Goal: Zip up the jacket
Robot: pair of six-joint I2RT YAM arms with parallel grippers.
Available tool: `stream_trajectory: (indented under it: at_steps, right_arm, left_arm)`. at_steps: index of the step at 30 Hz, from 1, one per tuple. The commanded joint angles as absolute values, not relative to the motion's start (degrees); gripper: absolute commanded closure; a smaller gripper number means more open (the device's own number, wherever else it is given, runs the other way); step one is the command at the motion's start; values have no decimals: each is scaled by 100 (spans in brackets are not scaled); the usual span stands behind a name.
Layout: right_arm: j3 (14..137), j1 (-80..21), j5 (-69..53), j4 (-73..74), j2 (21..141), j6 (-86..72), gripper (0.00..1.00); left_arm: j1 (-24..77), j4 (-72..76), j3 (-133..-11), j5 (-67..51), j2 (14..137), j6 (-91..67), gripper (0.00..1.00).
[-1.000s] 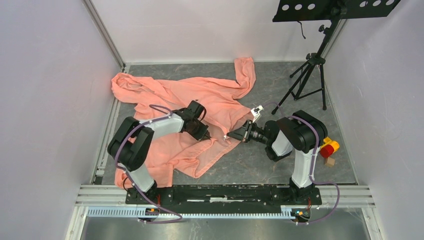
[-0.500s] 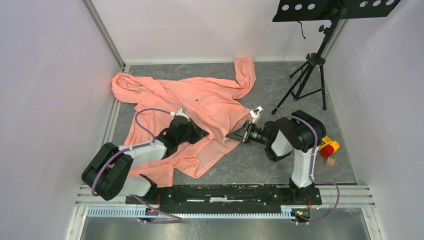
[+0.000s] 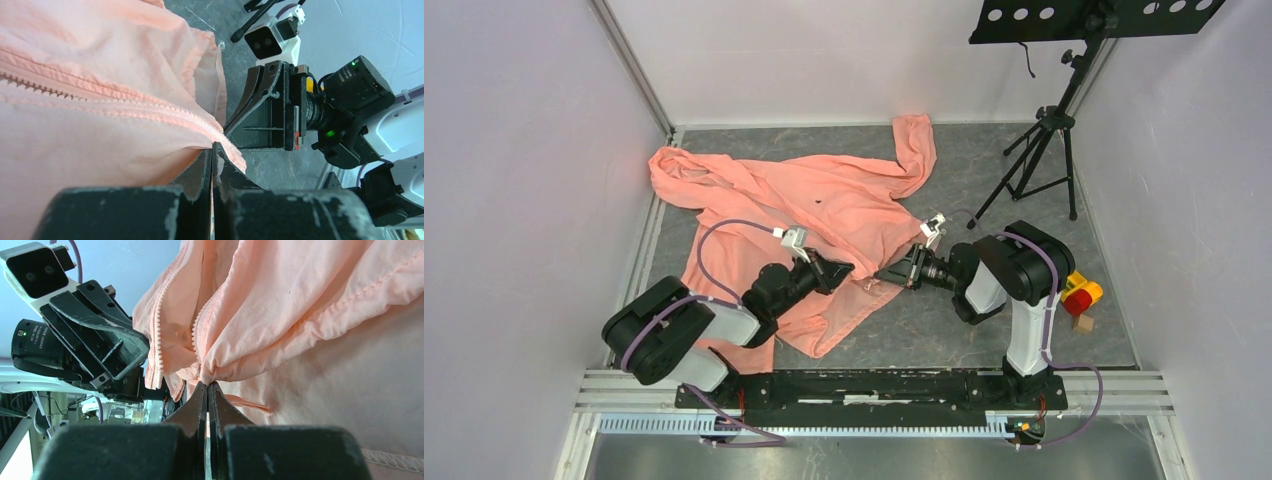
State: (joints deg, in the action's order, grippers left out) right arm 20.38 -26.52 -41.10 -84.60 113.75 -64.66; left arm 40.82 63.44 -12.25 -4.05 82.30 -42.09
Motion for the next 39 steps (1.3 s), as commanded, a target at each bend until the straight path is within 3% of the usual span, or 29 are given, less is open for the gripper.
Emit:
stream_trajectory:
  at_steps: [1,6,16,18,20,25,29,35,39]
  right_arm:
    - [2022,-2664,-4263,-11168,11305,-6360,100]
    - [1984,-2617,-4255,-10683,11140,-5986,100]
    - [1946,-2602,-4245,-10696,11093,-5943,100]
    - [1934,-2602,-4237,-10680,11070,-5925,100]
    - [1911,-2594,-4224,-10649,11042,-5894,100]
    - [1844,-2560,-4187,-10615,10982,-5871,100]
    - [1676,-2315,-4164,-10610,10823,-5880,100]
    - [1551,-2109,-4210,-10604,10679,-5880,100]
    - [1526,-2092,-4214,-10724,10701,-5939,100]
  left_arm:
    - [4122,7011,-1305,-96,8338,-3713,98]
    - [4140,4952,-1537,542,7707,-4386,97]
    - [4263,3116,-1478,492,7270,-5508,83]
    - [4263,2781,-1574,404,7279,-5689,75]
    - [4263,2570,-1623,282,7228,-6059,60]
    - [4263,1306,-2201,27,7120,-7351,50]
    - [4263,-269,-3181,-385,7565,-8112,52]
    - [4263,-612,-3646,-949,8158,-9609,53]
    - [4228,-2423,-4783,-1077,8787,-9887,58]
